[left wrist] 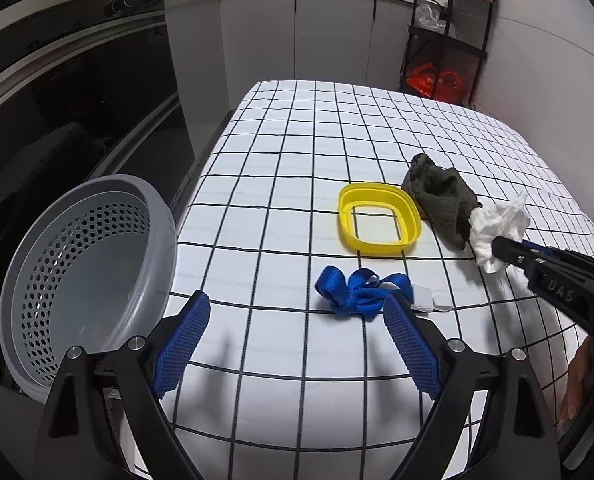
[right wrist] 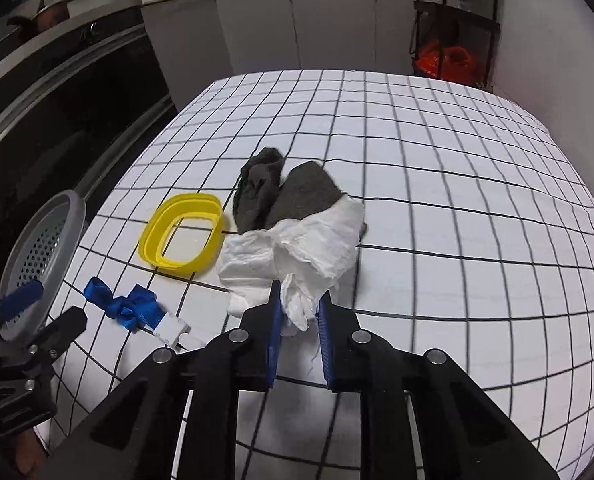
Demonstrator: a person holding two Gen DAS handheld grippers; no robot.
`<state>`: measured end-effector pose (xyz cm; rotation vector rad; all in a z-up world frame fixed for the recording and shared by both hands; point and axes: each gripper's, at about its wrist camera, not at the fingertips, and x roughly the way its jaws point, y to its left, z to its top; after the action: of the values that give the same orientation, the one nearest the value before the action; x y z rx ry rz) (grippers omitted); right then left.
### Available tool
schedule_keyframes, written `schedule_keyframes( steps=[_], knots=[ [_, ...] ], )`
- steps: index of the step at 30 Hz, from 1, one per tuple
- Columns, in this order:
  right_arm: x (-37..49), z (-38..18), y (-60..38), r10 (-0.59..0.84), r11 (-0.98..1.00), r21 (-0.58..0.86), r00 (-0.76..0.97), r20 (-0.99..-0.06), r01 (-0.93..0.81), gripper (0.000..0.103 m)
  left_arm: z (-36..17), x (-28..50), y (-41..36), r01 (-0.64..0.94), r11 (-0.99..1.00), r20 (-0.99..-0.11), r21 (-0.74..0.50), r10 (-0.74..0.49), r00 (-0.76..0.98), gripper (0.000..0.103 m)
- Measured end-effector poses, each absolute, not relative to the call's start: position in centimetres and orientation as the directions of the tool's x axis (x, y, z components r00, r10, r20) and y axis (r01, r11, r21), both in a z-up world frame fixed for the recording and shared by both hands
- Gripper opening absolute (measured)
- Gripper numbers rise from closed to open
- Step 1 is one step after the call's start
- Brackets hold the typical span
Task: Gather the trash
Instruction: 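Grasp the white crumpled tissue with the right gripper while the left gripper grasps the blue ribbon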
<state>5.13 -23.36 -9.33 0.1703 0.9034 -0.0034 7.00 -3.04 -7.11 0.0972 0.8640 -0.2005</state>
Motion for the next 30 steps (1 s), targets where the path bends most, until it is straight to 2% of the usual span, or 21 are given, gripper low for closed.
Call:
schedule_keyframes(
  steps=[13,27,30],
  knots=[
    [1.9,-7.4,-27.1,0.057,0.975,0.183,0.653,-0.755,0.127,0.016,-8.3,7.4,-6.2,0.213,0.977,-0.779,-0.031,-0.157,0.607,0.089],
    [1.0,-6.3,-27.6,0.079,0.972,0.207,0.675,-0.733,0.111,0.016,-10.5,9.8,-8.0,0.149,0.989,-0.823,-0.003,-0.087,0.561,0.088],
    [1.0,-6.3,-27.6,0.079,0.972,0.206,0.675,-0.733,0.111,0.016,-10.5,10.0,-7.8,0.147,0.988,-0.828,-0.042,-0.117,0.548,0.08]
  ],
)
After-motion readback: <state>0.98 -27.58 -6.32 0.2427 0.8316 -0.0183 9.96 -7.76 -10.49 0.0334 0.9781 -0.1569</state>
